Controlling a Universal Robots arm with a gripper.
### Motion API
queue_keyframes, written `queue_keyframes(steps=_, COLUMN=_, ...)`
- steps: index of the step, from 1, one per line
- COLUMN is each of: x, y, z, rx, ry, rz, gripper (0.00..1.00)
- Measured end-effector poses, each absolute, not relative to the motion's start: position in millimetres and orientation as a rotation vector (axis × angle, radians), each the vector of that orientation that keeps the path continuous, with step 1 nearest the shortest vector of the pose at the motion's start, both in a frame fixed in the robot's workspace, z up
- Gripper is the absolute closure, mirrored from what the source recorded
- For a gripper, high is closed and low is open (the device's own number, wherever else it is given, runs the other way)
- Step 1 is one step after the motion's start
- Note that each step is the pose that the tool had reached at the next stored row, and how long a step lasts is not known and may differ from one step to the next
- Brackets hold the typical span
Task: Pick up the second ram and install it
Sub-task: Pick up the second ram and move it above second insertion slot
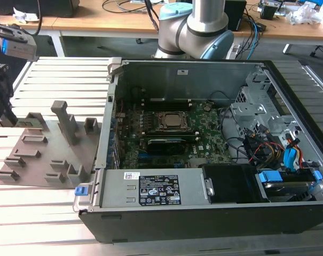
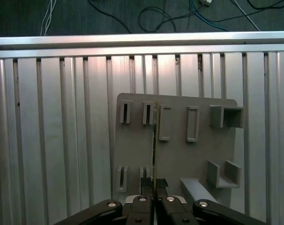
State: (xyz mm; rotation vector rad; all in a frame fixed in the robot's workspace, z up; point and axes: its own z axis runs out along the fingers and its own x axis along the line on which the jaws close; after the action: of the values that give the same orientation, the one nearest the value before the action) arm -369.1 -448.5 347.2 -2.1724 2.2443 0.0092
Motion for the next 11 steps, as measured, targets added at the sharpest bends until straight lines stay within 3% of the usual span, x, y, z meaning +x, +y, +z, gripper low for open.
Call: queue_keyframes(steps=11, x=-369.1, y=-448.6, z=377.3, rx=-2.173, ry=2.244, rz=0.009, gripper=0.86)
